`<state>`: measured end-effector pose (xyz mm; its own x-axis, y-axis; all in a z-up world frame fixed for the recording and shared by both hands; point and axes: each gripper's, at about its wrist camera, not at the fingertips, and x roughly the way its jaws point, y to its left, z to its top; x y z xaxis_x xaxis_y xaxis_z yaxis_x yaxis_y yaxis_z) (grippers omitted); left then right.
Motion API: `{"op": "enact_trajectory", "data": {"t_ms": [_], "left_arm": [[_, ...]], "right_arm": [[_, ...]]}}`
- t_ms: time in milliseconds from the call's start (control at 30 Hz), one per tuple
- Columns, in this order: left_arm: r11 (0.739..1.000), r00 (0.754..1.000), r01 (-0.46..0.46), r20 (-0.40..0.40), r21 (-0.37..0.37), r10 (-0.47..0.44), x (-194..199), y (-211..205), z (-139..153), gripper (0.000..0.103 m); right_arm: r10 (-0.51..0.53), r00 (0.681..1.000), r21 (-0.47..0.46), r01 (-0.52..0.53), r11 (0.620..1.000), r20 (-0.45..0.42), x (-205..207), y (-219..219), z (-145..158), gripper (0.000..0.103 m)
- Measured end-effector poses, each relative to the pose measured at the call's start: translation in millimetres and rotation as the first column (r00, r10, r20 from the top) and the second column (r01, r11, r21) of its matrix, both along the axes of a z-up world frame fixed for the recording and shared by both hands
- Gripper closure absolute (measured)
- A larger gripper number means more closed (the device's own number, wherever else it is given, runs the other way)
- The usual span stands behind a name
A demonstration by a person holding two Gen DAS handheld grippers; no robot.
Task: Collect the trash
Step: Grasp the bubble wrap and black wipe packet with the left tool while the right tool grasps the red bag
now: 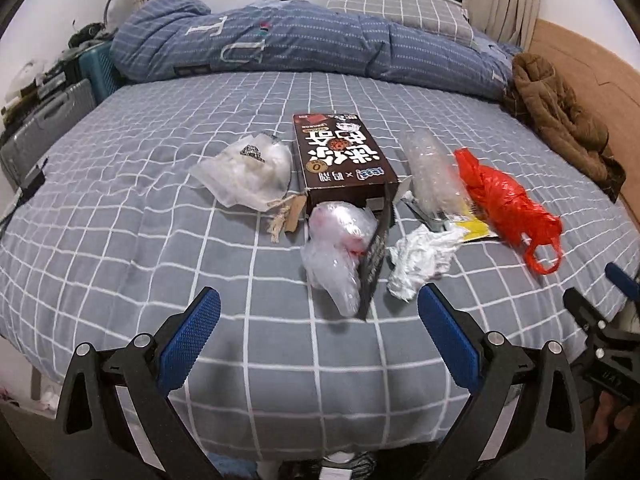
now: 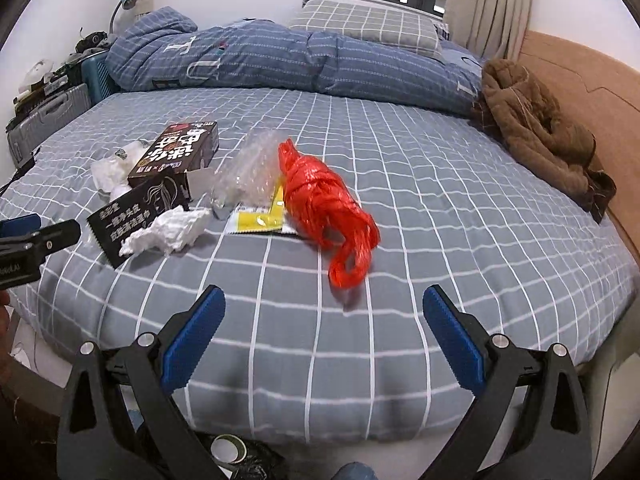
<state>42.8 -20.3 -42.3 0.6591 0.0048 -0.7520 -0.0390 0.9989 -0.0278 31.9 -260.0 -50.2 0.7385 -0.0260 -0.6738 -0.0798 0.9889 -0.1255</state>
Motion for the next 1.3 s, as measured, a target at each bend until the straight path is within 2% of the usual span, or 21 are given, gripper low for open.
{"op": "enact_trajectory", "data": {"t_ms": [533, 667, 900, 1067, 1167, 1300], "left_arm": [[0.999, 0.999, -0.031, -0.023, 0.018, 0.032, 66.1, 29.6, -8.3, 0.006], [0.999, 0.999, -0.033, -0.041, 0.001, 0.033, 81.5, 36.5, -14.2, 0.006], [0.996, 0.998, 0.019, -0.06, -0.083, -0.024, 91.2, 35.2, -24.6, 0.006], [0.993, 0.995, 0.061, -0.071, -0.105, -0.069, 90.4, 21.3, -28.0, 0.007], [0.989, 0.992, 0.091, -0.08, -0.114, -0.1, 90.5, 11.7, -31.5, 0.01], [0.986, 0.987, 0.117, -0.098, -0.117, -0.129, 93.4, 2.0, -39.1, 0.02]], "right_arm": [[-0.028, 1.0, 0.004, 0.028, 1.0, -0.005, 61.3, -8.3, -6.4, 0.008], [-0.038, 0.999, 0.017, 0.038, 0.999, -0.006, 78.6, -11.0, -5.9, 0.008], [-0.022, 0.999, 0.036, 0.024, 0.999, -0.049, 103.5, -11.8, -15.8, 0.014], [-0.007, 0.998, 0.056, 0.01, 0.998, -0.058, 110.2, -7.6, -19.3, 0.016], [-0.001, 0.998, 0.068, 0.005, 0.998, -0.063, 114.3, -5.3, -19.9, 0.019], [0.008, 0.997, 0.075, -0.002, 0.997, -0.083, 121.6, -1.7, -24.2, 0.023]]}}
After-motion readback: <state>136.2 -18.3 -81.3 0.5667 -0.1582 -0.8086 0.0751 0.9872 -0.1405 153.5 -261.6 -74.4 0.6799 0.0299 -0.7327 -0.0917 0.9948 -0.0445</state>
